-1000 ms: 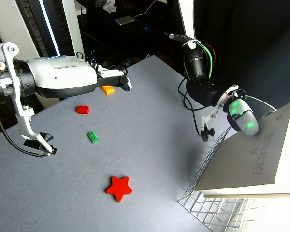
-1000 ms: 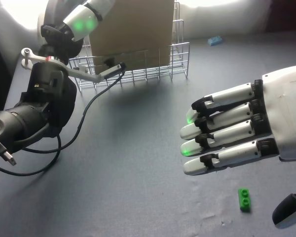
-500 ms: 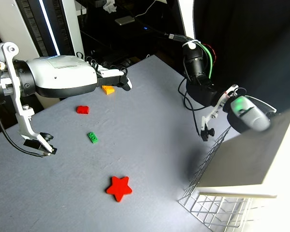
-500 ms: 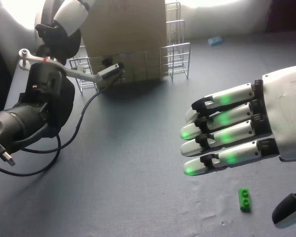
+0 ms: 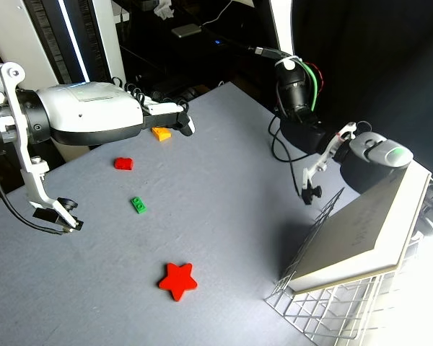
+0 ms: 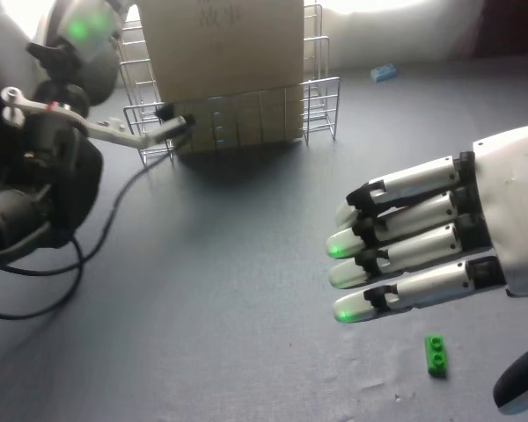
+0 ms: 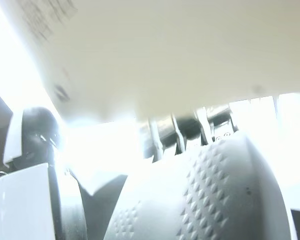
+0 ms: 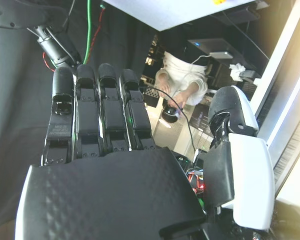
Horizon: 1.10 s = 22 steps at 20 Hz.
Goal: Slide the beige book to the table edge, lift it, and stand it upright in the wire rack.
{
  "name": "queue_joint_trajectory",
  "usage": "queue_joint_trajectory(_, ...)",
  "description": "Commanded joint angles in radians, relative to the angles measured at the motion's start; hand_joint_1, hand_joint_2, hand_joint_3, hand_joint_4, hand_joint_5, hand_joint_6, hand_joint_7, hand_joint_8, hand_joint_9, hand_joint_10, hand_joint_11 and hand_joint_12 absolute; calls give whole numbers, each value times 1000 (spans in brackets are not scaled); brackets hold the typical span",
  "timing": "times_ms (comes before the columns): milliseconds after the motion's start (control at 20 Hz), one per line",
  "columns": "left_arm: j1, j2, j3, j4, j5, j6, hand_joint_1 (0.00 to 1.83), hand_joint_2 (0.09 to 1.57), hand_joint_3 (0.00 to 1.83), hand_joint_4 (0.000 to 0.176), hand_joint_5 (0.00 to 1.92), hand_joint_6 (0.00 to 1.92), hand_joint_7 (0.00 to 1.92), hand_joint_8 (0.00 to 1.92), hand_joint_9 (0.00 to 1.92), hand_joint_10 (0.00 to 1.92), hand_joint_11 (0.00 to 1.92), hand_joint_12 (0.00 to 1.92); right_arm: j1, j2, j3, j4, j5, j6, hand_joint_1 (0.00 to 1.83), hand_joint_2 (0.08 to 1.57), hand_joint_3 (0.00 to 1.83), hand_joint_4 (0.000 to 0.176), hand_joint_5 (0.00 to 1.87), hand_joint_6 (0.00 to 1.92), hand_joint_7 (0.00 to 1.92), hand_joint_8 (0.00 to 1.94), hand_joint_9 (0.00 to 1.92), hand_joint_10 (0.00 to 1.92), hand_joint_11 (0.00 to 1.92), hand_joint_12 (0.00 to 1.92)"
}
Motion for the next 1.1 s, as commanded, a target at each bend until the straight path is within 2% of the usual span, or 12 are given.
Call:
queue_joint_trajectory(0,-2,18,-2,6,-123,-15,723,970,0,0,542,0,477,0,537,6,141,1000,2,10,-9,129,78,-22,130,1077,0,0,298,3,323,1,311,2,0,823)
queue_joint_trajectory(250,-3,94,-92,38,-122,-17,694,975,3,0,515,2,464,3,509,3,93,988,2,18,-30,187,116,-58,116,1094,2,0,274,0,312,0,287,0,0,774)
queue_joint_trajectory(650,-10,305,-274,113,-112,0,694,1000,4,0,511,10,500,10,533,7,80,1026,19,25,-33,268,153,-100,133,1089,0,0,295,3,332,3,314,5,0,820)
queue_joint_trajectory(800,-4,390,-319,150,-90,10,693,1017,9,0,524,12,494,5,531,5,61,1020,19,26,-33,295,160,-116,122,1090,1,0,300,1,343,3,331,7,0,883)
queue_joint_trajectory(850,-4,408,-324,159,-84,12,694,1016,7,0,532,14,506,9,543,9,81,1031,19,26,-33,310,163,-126,126,1096,2,0,290,1,328,2,314,4,0,846)
queue_joint_trajectory(1000,-17,479,-343,259,-41,10,748,1035,10,0,552,17,500,4,530,2,100,1042,20,27,-34,377,177,-174,154,1097,0,0,299,4,340,6,329,8,0,865)
queue_joint_trajectory(1050,-20,501,-354,284,-31,10,776,1041,10,0,573,23,520,11,550,10,113,1045,19,27,-34,393,185,-185,181,1092,0,0,325,9,370,11,356,14,0,934)
